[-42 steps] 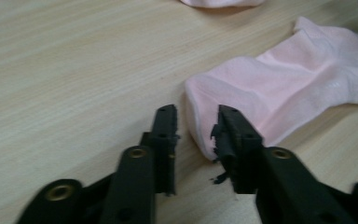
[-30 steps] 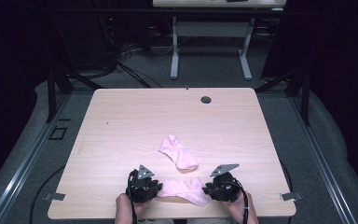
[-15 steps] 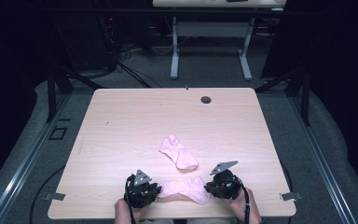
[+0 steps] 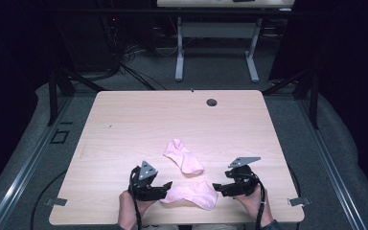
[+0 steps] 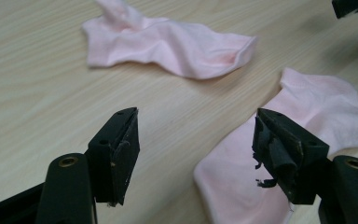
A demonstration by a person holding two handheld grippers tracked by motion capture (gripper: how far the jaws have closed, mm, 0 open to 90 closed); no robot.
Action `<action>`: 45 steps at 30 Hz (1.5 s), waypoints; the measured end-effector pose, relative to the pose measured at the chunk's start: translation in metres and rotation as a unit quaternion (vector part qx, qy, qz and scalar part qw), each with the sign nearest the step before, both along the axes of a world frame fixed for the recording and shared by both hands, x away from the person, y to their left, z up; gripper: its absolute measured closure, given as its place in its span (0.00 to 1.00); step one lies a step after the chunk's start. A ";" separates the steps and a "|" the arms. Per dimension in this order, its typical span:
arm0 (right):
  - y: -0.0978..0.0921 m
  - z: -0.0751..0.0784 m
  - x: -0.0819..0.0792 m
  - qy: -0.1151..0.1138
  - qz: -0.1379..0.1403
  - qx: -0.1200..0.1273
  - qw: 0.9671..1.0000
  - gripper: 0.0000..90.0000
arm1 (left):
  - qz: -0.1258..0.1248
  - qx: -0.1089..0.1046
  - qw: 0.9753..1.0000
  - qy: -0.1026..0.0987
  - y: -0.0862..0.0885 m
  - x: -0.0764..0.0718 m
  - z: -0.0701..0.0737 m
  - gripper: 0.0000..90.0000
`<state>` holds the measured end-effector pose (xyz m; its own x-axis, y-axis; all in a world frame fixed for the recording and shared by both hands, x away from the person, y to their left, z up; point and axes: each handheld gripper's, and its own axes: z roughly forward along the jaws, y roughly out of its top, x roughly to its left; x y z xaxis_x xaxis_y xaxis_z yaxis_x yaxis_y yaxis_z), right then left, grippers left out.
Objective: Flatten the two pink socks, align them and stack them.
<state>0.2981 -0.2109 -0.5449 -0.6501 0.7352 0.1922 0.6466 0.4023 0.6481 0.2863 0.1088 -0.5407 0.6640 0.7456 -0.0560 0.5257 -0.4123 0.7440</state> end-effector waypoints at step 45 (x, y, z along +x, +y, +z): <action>0.051 0.012 0.109 -0.013 0.060 -0.008 0.998 0.41 | -0.128 0.074 0.988 0.041 -0.033 0.040 -0.014 0.95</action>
